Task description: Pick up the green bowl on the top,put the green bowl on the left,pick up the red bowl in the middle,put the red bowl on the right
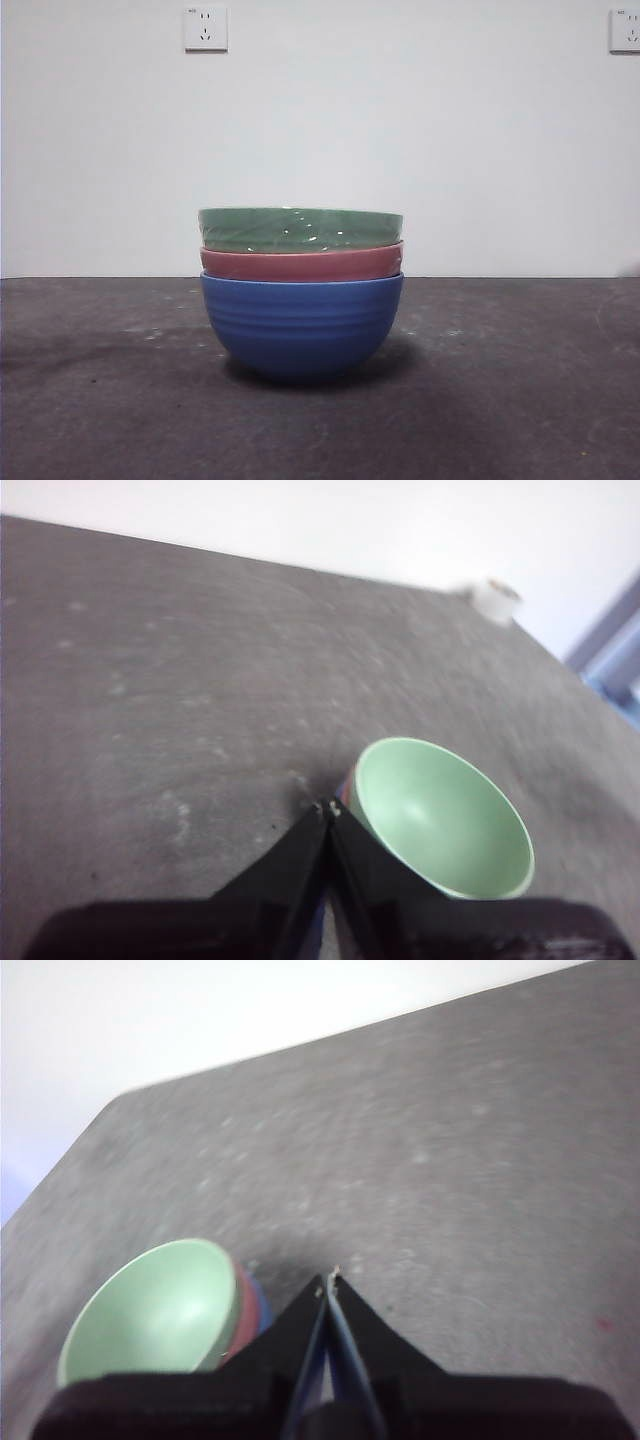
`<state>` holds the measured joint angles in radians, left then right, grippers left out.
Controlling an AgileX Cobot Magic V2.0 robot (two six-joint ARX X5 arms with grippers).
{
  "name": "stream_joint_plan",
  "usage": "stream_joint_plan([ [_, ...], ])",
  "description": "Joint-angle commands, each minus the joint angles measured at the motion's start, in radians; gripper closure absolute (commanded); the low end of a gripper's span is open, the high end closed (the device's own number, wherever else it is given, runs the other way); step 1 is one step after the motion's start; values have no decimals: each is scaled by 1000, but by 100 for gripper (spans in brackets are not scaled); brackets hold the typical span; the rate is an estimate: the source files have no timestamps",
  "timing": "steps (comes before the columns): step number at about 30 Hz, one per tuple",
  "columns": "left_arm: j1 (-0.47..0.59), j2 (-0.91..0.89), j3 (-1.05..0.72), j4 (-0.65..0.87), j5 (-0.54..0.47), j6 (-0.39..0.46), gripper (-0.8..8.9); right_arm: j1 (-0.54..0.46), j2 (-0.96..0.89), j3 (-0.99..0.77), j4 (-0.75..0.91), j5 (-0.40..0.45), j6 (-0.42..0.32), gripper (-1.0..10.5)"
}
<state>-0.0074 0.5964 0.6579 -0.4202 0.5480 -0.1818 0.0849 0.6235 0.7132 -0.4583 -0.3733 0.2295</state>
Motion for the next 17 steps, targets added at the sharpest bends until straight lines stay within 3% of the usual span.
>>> stream_joint_plan([
  [1,0,74,52,-43,51,147,821,0,65,60,-11,-71,-122,946],
  [7,-28,207,135,-124,186,216,807,1,172,132,-52,-217,-198,891],
  [9,-52,230,143,-127,188,216,700,2,186,133,-51,-230,-198,757],
  [10,-68,241,148,-128,185,216,588,3,192,133,-52,-229,-198,689],
  [11,-84,251,151,-126,185,216,485,3,197,133,-52,-228,-198,648],
  [12,-99,261,155,-127,185,216,441,3,200,133,-51,-228,-197,631],
  [17,-212,334,215,-139,181,254,436,3,207,133,-51,-229,-196,631],
])
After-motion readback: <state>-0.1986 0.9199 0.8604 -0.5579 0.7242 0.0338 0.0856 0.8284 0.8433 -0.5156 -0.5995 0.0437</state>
